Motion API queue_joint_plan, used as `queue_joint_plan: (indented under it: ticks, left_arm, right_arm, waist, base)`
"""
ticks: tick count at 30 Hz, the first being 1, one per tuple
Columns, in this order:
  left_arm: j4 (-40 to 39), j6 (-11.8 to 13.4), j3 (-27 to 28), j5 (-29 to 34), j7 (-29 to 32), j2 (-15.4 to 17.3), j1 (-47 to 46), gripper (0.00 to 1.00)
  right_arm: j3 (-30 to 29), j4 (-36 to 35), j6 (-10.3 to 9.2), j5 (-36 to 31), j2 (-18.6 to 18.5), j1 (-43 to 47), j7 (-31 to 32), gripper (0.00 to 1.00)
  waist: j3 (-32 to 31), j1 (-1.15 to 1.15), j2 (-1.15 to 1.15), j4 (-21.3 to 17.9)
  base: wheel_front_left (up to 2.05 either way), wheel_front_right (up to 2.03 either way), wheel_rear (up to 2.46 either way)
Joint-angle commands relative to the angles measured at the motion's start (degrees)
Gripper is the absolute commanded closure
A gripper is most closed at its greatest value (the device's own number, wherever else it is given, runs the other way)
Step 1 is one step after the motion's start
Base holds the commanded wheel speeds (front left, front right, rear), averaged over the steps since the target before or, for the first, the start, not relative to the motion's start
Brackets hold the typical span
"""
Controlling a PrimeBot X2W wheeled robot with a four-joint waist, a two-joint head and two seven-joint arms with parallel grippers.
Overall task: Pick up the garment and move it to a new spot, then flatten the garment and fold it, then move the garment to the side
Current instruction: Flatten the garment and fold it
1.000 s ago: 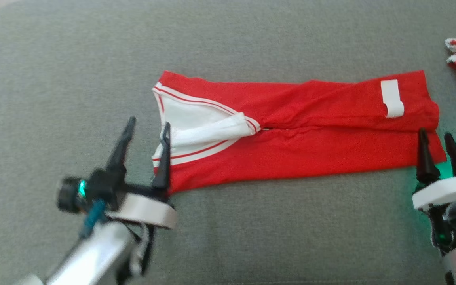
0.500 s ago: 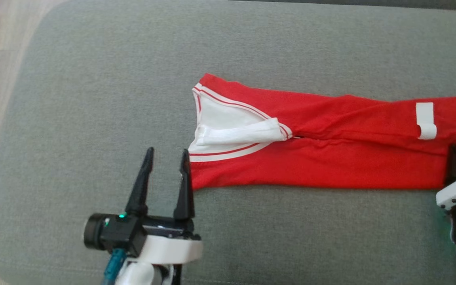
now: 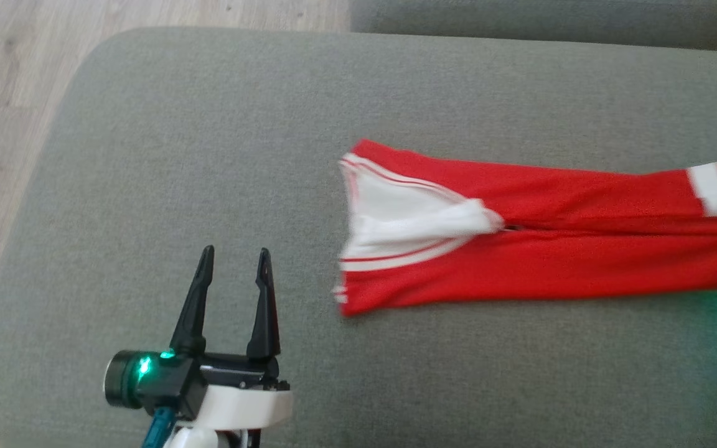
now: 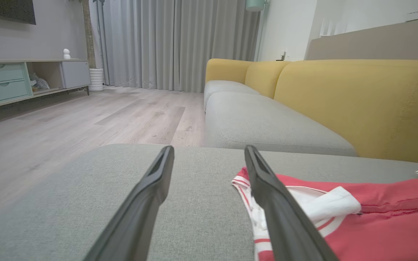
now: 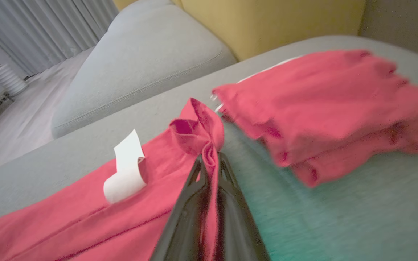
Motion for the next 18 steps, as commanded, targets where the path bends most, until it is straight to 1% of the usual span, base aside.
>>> queue_joint_plan:
  ticks: [1,3,6,9,12,14,15,18]
  left_arm:
    - [-1.6,-0.5,2.6,0.5,-0.5,-0.7,-0.7,0.0]
    - [-1.9,-1.4,3.1,0.8,-0.5,-1.1,-0.3,0.0]
    - [-1.7,-2.4,3.6,1.8,-0.5,-1.4,0.4,0.0]
    - [-1.4,-3.0,4.2,2.5,-0.5,-1.6,1.1,0.0]
    - [-0.8,-4.0,4.3,3.1,-0.5,-1.7,1.9,0.0]
    - [-0.4,-4.6,4.0,3.4,-0.5,-1.9,2.1,0.0]
    - [-0.4,-4.6,4.0,3.4,-0.5,-1.9,2.1,0.0]
    - [0.2,-5.3,3.7,3.7,-0.5,-2.1,2.2,0.0]
  right_arm:
    - [0.2,-2.4,0.37,0.1,-2.8,-0.9,0.3,1.0]
    - [0.9,-4.3,0.37,-0.2,-3.6,-1.3,1.7,1.0]
    - [2.8,-9.5,0.37,1.2,-2.2,-1.7,4.0,1.0]
    - [5.9,-16.9,0.37,3.4,1.1,-1.0,6.9,1.0]
    - [10.0,-25.1,0.37,4.5,5.7,0.3,9.8,1.0]
    - [12.8,-29.5,0.37,3.9,8.8,1.4,11.2,1.0]
    - [12.8,-29.5,0.37,3.9,8.8,1.4,11.2,1.0]
    - [16.8,-33.5,0.37,2.1,13.5,2.2,12.4,1.0]
  waist:
    - [-0.4,0.0,0.0,-0.3]
    - [-0.8,0.0,0.0,-0.7]
    - [-1.8,0.0,0.0,-1.0]
    - [-2.7,0.0,0.0,-1.2]
    - [-3.4,0.0,0.0,-1.3]
    - [-3.8,0.0,0.0,-0.9]
    - [-3.8,0.0,0.0,-0.9]
    - [-4.2,0.0,0.0,-0.1]
  base:
    - [0.0,0.0,0.0]
    - [0.0,0.0,0.0]
    - [0.0,0.0,0.0]
    - [0.0,0.0,0.0]
    - [0.0,0.0,0.0]
    - [0.0,0.0,0.0]
    - [0.0,0.0,0.0]
    - [0.0,0.0,0.0]
